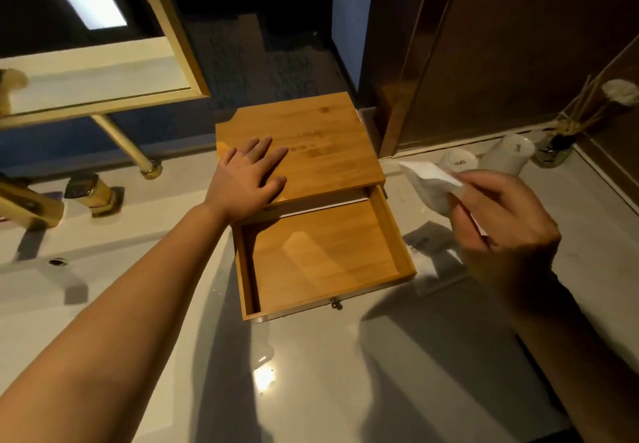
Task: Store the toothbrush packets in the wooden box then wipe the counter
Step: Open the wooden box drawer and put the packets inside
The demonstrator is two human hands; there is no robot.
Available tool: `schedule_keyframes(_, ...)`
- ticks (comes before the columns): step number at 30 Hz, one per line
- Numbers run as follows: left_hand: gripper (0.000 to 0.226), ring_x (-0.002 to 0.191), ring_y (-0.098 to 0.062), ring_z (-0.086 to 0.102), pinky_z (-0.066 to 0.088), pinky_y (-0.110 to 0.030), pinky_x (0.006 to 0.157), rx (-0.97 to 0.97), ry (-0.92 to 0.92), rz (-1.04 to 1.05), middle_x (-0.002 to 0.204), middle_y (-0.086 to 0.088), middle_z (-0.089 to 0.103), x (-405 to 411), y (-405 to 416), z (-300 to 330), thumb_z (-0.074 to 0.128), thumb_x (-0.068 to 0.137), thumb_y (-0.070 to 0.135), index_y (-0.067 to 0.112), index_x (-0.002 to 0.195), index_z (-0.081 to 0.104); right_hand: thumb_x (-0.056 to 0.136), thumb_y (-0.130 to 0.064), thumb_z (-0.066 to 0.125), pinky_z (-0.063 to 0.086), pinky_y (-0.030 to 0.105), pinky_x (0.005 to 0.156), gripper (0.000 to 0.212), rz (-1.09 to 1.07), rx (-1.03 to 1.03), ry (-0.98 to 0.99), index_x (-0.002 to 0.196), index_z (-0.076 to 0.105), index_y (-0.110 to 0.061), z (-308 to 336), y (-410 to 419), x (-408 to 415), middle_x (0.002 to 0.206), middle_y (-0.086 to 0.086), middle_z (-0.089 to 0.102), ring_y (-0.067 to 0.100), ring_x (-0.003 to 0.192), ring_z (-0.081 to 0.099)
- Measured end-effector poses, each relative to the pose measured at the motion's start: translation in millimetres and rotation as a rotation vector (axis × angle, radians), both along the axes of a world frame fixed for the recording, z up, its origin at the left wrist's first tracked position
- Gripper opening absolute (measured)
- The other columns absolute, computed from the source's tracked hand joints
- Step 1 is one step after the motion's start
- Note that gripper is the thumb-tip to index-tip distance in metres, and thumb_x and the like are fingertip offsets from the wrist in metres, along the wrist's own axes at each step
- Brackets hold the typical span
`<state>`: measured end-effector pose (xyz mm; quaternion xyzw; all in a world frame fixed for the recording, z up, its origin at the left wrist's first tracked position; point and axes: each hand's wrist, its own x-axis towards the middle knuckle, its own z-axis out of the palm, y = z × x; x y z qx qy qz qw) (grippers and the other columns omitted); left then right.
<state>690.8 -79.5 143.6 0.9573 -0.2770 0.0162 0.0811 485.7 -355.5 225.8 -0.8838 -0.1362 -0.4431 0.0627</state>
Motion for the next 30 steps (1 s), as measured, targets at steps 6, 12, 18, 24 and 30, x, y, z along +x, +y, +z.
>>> schedule_keyframes(6, 0.062, 0.146, -0.024, 0.016, 0.012, -0.048, 0.115, -0.002, 0.004, -0.008, 0.157, -0.002, 0.022, 0.5, 1.3, -1.6, 0.025, 0.087, 0.059, 0.036, 0.144, 0.025, 0.091, -0.012, 0.052, 0.045, 0.021, 0.066, 0.025, 0.290, 0.003, 0.084, 0.111, 0.062, -0.002, 20.3, 83.7, 25.9, 0.080, 0.016, 0.070, 0.018, 0.078, 0.055)
schedule_keyframes(12, 0.058, 0.146, -0.023, 0.016, 0.011, -0.045, 0.115, -0.038, -0.011, 0.005, 0.157, -0.002, 0.022, -3.5, 2.0, -1.3, 0.025, 0.090, 0.056, 0.035, 0.144, 0.026, 0.090, -0.012, 0.056, 0.052, 0.027, 0.050, 0.022, 0.325, -0.191, 0.258, 0.105, 0.067, -0.001, -28.0, 117.7, 45.4, 0.076, 0.010, 0.069, 0.020, 0.067, 0.062)
schedule_keyframes(18, 0.059, 0.146, -0.023, 0.014, 0.009, -0.046, 0.116, -0.055, -0.002, 0.002, 0.158, -0.001, 0.021, -2.3, 4.0, 0.1, 0.024, 0.089, 0.056, 0.035, 0.144, 0.026, 0.086, -0.011, 0.053, 0.048, 0.024, 0.049, 0.023, 0.269, -0.245, 0.383, 0.103, 0.067, -0.005, -55.8, 122.3, 60.3, 0.081, 0.008, 0.067, 0.019, 0.071, 0.061)
schedule_keyframes(24, 0.058, 0.146, -0.022, 0.014, 0.009, -0.046, 0.116, -0.055, -0.001, 0.001, 0.158, -0.001, 0.021, -2.1, 4.6, -1.6, 0.025, 0.090, 0.056, 0.036, 0.144, 0.025, 0.074, -0.020, 0.075, 0.048, 0.027, 0.059, 0.040, 0.147, -0.241, 0.848, 0.112, 0.064, -0.014, -69.7, 136.1, 60.5, 0.099, 0.006, 0.066, 0.021, 0.089, 0.060)
schedule_keyframes(30, 0.059, 0.146, -0.022, 0.015, 0.008, -0.046, 0.116, -0.061, 0.007, 0.006, 0.158, 0.001, 0.021, 0.3, 4.6, -0.9, 0.024, 0.089, 0.057, 0.037, 0.144, 0.027, 0.092, -0.053, 0.029, 0.030, 0.040, 0.107, 0.051, 0.026, -0.149, 1.105, 0.138, 0.036, -0.031, -76.5, 126.0, 41.8, 0.149, 0.002, 0.036, 0.025, 0.134, 0.031)
